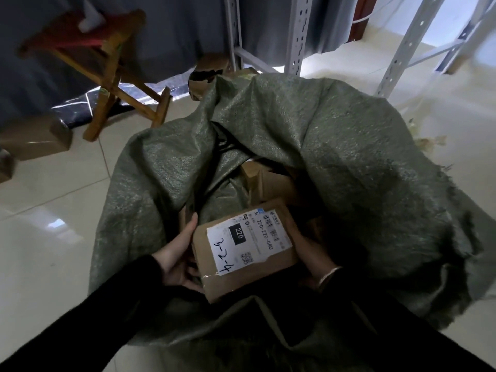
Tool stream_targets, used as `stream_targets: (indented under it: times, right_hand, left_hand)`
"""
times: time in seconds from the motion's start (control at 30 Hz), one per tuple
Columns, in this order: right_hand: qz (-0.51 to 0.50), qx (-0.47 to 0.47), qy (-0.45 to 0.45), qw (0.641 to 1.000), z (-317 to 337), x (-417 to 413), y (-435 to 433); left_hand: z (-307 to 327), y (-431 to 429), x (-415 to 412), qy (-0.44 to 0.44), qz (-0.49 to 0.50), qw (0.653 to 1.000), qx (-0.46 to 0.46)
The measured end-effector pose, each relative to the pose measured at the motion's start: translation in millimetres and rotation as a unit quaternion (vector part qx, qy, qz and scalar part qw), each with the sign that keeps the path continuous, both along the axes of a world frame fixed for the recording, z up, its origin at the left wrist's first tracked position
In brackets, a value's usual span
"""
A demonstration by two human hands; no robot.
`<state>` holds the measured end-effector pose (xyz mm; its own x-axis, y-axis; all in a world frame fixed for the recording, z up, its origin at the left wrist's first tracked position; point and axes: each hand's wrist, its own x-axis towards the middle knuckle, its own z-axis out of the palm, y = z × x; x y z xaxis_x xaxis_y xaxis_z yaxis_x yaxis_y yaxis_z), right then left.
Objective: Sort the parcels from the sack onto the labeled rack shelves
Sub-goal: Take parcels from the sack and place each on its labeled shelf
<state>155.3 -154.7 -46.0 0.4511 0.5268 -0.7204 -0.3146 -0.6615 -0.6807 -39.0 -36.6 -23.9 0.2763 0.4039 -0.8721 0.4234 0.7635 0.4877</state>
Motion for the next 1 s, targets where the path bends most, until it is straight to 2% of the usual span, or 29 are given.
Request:
stream_targets:
  times: [0.1, 0.27, 0.43, 0.57, 0.73, 0.83, 0.9, 1.0]
  right_hand:
    - [-0.013, 0.076, 0.016, 0.997, 11, 7, 2]
    - [0.027, 0.13, -0.076, 0.988, 50, 22, 10]
    - [0.069, 0.269, -0.177, 0.944, 159, 26, 45]
    - [0.089, 0.371, -0.191, 0.904, 242, 23, 75]
    - [0.1, 0.442, -0.099, 0.886, 264, 27, 93]
    - [0.099, 0.443, -0.103, 0.885, 291, 36, 112]
    - [0.098, 0.434, -0.125, 0.887, 339, 41, 129]
    - [0.122, 0.442, -0.163, 0.874, 441, 39, 152]
  left_hand:
    - [-2, -8, 9, -0.028, 0.06, 0.998, -0.018]
    - [21, -27, -2, -0.111, 0.1, 0.989, -0.019]
    - [84, -37, -2, -0.252, 0.138, 0.958, 0.028]
    - [158, -22, 20, -0.335, 0.15, 0.928, 0.068]
    - [205, 0, 46, -0.353, 0.154, 0.919, 0.081]
    - [233, 22, 61, -0.356, 0.169, 0.916, 0.078]
    - [278, 41, 68, -0.359, 0.182, 0.911, 0.094]
    - [379, 72, 68, -0.374, 0.174, 0.903, 0.115]
